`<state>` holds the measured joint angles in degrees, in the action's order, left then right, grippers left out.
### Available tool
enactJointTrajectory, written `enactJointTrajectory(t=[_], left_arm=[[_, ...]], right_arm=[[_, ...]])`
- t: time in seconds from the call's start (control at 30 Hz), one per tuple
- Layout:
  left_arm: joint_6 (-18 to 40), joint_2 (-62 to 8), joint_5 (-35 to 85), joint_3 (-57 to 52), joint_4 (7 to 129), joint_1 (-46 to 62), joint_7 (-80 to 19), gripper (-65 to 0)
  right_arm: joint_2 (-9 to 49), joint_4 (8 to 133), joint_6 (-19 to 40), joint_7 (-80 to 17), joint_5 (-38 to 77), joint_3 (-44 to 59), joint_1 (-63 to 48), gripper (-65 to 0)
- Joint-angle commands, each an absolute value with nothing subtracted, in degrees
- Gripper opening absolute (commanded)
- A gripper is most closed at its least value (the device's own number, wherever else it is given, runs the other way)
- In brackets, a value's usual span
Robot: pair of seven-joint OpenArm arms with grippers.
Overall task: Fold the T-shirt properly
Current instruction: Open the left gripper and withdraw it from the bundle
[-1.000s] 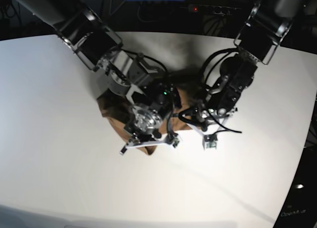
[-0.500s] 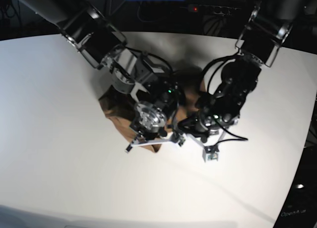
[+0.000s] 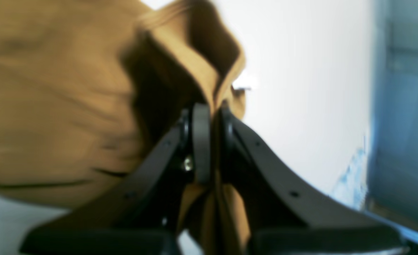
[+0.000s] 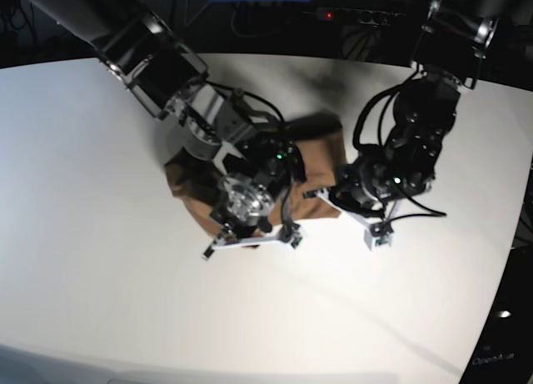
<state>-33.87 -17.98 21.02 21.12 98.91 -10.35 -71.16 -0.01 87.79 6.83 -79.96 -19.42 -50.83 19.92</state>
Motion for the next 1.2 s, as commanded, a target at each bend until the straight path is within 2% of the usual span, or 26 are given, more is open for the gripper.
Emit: enactJointTrajectory(t=[0.0, 0.17, 0.5, 0.9, 1.17], left_arm=[[-33.8, -18.2, 21.2, 21.0, 99.2, -10.6, -70.7, -62.7], [-33.2, -21.1, 21.6, 20.9, 99.6, -8.3, -70.6, -62.7], [-23.5, -24.5, 21.1, 9.4, 102.1, -4.4, -70.7, -62.7], [-22.9, -31.2, 21.1, 5.6, 101.6, -3.2, -70.5, -62.7], [-22.8, -31.2, 21.1, 5.8, 99.2, -1.8, -68.2, -62.7]], right_arm=[[-1.1, 88.2, 6.7, -79.3, -20.2, -50.9, 21.3, -63.1], [-1.2, 85.9, 6.7, -77.8, -20.2, -50.8, 21.3, -63.1], [-2.3, 85.8, 6.7, -77.6, -20.2, -50.9, 21.2, -63.0], [-6.0, 86.0, 6.7, -78.1, -20.1, -52.7, 21.1, -63.0], [-8.0, 86.0, 6.7, -78.4, -20.2, -57.0, 20.9, -63.0]])
